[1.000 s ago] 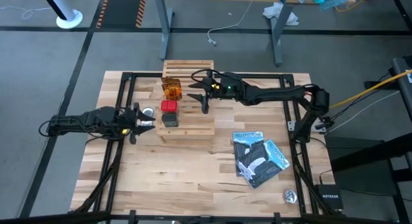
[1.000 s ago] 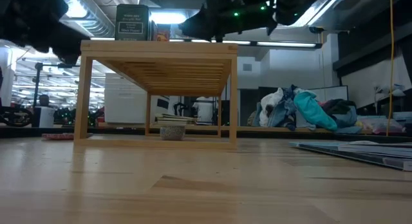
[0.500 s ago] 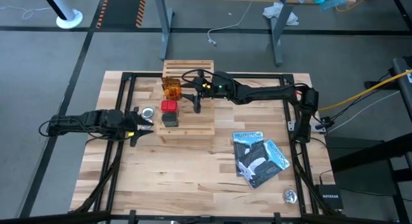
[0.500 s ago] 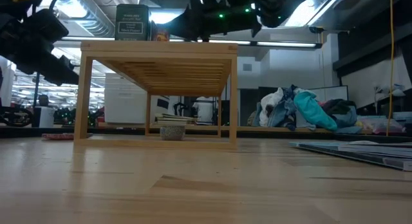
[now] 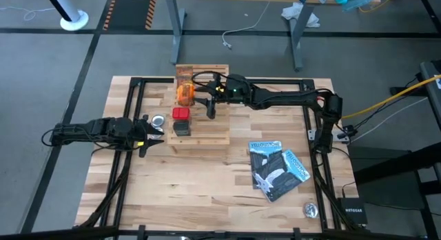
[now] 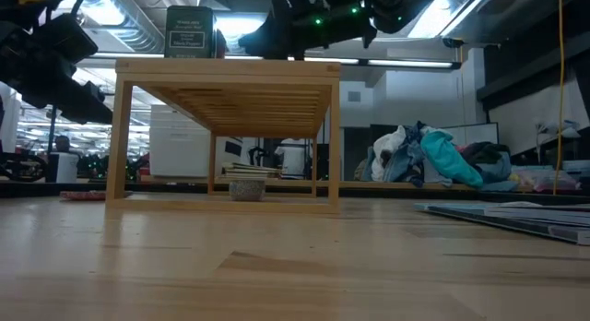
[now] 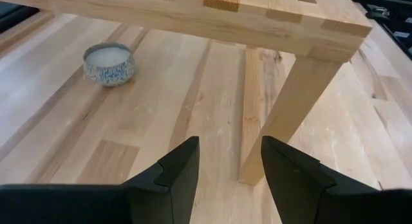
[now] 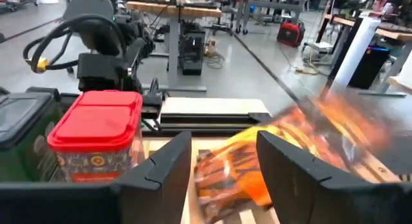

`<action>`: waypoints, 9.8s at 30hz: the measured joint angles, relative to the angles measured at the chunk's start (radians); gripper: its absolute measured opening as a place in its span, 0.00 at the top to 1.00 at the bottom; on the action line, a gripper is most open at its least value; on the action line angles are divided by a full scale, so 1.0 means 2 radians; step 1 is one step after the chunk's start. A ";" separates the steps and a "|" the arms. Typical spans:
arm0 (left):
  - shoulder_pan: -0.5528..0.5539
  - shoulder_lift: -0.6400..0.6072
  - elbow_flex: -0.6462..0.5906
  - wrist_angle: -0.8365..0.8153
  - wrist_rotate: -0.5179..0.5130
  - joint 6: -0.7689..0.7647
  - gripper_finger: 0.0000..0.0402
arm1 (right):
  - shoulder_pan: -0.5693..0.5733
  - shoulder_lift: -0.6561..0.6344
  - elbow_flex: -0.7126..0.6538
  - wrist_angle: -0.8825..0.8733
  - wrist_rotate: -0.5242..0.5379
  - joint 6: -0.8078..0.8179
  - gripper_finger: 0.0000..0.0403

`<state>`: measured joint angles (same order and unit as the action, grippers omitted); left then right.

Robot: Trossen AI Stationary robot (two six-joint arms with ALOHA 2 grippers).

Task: Shelf spices
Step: Remove the orange seasoning pack from the shelf

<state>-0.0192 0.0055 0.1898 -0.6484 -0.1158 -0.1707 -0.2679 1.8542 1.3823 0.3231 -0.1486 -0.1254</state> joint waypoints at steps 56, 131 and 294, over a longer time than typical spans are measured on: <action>0.000 0.000 0.000 -0.012 0.000 -0.008 0.60 | -0.076 0.072 0.146 -0.220 -0.056 0.350 0.55; 0.000 0.000 0.000 -0.011 0.000 -0.008 0.60 | -0.076 0.121 0.235 -0.304 -0.044 0.375 0.55; 0.126 0.000 -0.004 0.217 -0.170 -0.100 0.60 | -0.056 0.147 0.235 -0.245 -0.050 0.425 0.55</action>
<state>0.2333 0.0053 0.1812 -0.2148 -0.4551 -0.3707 -0.3790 2.1475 1.8519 -0.1661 -0.2481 0.7246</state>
